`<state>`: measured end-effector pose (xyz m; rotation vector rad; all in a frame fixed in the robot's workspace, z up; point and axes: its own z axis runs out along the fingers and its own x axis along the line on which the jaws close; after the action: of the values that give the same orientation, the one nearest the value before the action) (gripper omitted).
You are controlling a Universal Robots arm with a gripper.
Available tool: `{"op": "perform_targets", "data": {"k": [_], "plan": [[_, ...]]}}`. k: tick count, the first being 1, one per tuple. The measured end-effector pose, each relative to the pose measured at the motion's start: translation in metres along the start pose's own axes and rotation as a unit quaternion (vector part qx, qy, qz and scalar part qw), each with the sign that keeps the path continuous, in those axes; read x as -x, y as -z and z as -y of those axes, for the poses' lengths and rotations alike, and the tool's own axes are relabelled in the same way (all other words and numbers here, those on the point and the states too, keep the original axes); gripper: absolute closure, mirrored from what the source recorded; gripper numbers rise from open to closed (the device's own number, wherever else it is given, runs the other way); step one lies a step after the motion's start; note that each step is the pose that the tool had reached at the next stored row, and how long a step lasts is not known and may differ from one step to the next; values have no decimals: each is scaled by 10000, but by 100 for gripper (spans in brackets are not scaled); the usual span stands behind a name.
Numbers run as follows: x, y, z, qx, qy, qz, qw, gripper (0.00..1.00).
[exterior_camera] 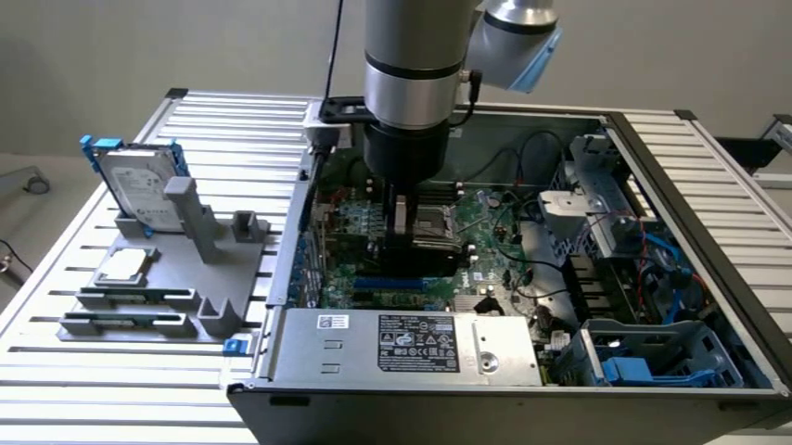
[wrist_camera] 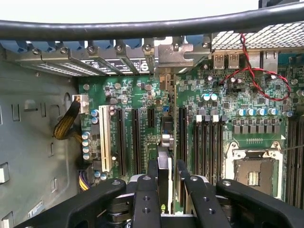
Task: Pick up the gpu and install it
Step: 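Insert the gpu into the slot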
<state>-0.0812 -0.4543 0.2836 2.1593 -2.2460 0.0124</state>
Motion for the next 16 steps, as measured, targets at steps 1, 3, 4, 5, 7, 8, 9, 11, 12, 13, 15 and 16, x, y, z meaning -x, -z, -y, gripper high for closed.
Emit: {"op": "perform_targets", "data": {"k": [1, 3, 4, 5, 7, 8, 9, 11, 12, 13, 15, 16], "plan": [[-1, -2, -6, 0, -11, 1, 10000, 74], [-3, -5, -17, 1, -27, 1, 10000, 74], [-4, -4, -17, 1, -28, 0, 10000, 74], [-7, -4, -18, 1, -29, -1, 10000, 74], [-8, -5, -18, 1, -30, 0, 10000, 74], [-8, -9, -19, 1, -30, 1, 10000, 74], [-8, -15, -19, 0, -29, 2, 10000, 74], [-9, -24, -21, 1, -29, 5, 10000, 74], [-8, -32, -24, 1, -29, 6, 10000, 74], [-9, -40, -25, 1, -29, 9, 10000, 74], [-9, -53, -27, 2, -29, 19, 10000, 74], [-9, -55, -28, 2, -28, 23, 10000, 74]]}}
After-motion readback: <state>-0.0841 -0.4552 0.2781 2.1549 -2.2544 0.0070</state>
